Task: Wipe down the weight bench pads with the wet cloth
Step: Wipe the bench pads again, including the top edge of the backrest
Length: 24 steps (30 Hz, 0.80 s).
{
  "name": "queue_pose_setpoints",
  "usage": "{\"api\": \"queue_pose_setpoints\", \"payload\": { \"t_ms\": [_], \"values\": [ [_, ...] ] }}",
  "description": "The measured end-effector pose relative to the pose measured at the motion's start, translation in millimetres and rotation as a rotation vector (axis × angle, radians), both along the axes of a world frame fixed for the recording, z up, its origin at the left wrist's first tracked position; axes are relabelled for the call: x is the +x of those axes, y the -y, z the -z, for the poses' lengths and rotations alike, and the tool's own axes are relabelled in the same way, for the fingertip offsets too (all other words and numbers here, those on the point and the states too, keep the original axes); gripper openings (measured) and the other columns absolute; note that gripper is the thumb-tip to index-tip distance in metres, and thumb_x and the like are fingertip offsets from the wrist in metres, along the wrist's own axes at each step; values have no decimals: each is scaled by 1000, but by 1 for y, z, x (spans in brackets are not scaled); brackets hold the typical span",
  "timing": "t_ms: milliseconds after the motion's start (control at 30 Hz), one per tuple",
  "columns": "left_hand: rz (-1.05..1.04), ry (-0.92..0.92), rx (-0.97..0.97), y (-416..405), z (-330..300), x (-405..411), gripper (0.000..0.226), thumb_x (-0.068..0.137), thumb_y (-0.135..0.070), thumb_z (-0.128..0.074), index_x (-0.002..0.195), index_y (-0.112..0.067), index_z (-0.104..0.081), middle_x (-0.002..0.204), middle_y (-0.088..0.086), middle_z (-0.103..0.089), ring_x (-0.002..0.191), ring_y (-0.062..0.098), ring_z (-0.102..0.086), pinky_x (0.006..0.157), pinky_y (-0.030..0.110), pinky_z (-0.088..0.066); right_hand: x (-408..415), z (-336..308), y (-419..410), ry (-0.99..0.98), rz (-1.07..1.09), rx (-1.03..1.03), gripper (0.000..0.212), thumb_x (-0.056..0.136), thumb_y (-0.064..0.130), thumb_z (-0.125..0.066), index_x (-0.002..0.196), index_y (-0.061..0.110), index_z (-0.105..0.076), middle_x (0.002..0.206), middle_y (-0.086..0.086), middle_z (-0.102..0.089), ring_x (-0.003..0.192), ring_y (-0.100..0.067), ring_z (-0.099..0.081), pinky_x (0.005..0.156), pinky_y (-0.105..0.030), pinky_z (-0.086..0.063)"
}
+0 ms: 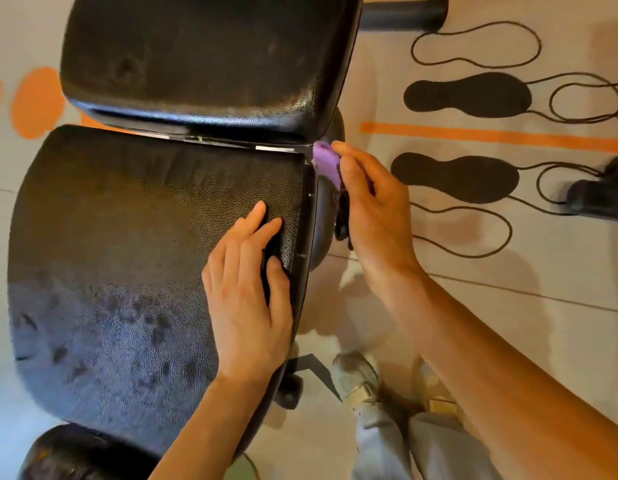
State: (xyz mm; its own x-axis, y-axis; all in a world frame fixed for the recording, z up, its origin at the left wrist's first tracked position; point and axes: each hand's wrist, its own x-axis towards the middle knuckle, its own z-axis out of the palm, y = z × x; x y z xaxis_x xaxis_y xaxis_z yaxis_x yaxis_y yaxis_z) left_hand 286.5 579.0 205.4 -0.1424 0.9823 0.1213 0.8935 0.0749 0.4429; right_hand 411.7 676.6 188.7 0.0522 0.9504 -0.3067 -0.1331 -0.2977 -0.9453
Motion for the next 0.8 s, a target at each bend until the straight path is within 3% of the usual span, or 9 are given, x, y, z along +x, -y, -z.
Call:
{"api": "queue_pose_setpoints", "payload": {
  "t_ms": [67,200,233,333,400,467,600,700,800],
  "values": [
    [-7,-17,13,0,0,0,39,98,-17,-38,134,-18,-53,151,-8,-43,138,17,-40,112,41,-32,-9,3,-2,-57,7,-10,27,99,21,-44,118,16,-62,103,16,-64,99,8,-58,84,-11,-50],
    [-10,-48,38,0,2,2,38,98,-16,-39,133,-18,-54,150,-7,-45,137,18,-43,111,41,-33,-28,3,-4,-142,22,32,29,95,16,-53,123,17,-60,101,33,-57,97,24,-52,85,1,-41],
    [-9,-55,42,1,2,3,38,98,-16,-39,133,-18,-54,149,-7,-46,137,18,-43,110,40,-33,-32,3,3,-194,51,45,33,94,12,-53,127,13,-56,109,28,-58,105,19,-52,93,-4,-41],
    [-16,-62,65,1,3,5,38,99,-15,-38,132,-16,-55,149,-4,-47,136,21,-46,109,42,-34,-43,6,59,-288,78,118,41,93,2,-51,134,6,-48,139,2,-50,134,-12,-42,113,-38,-34],
    [-17,-59,70,0,3,4,39,98,-15,-36,132,-15,-56,148,-2,-48,136,22,-46,108,44,-35,-46,4,87,-231,46,151,43,93,2,-51,135,6,-47,143,2,-46,139,-14,-34,114,-41,-32],
    [-9,-57,63,1,3,5,39,98,-14,-35,133,-17,-54,149,-2,-47,137,22,-45,109,44,-34,-44,9,72,-200,51,193,40,93,1,-51,133,4,-49,142,-1,-47,137,-16,-37,111,-42,-36],
    [-4,-46,69,1,2,6,40,98,-11,-37,134,-18,-53,149,-5,-46,138,18,-43,110,42,-33,-45,9,12,-160,107,137,33,95,10,-51,128,7,-56,136,0,-53,128,-2,-46,106,-20,-38],
    [-1,-40,79,1,3,3,40,98,-14,-34,133,-16,-55,148,-3,-48,137,20,-44,109,46,-34,-50,7,67,-273,94,130,39,94,3,-49,133,4,-49,142,-1,-47,137,-9,-37,112,-31,-35],
    [-6,-21,84,2,4,3,40,98,-14,-34,132,-16,-56,148,-1,-49,137,20,-45,109,45,-34,-51,-1,109,-379,72,130,41,92,2,-49,133,5,-47,138,9,-49,135,-3,-37,109,-20,-34]
  ]
}}
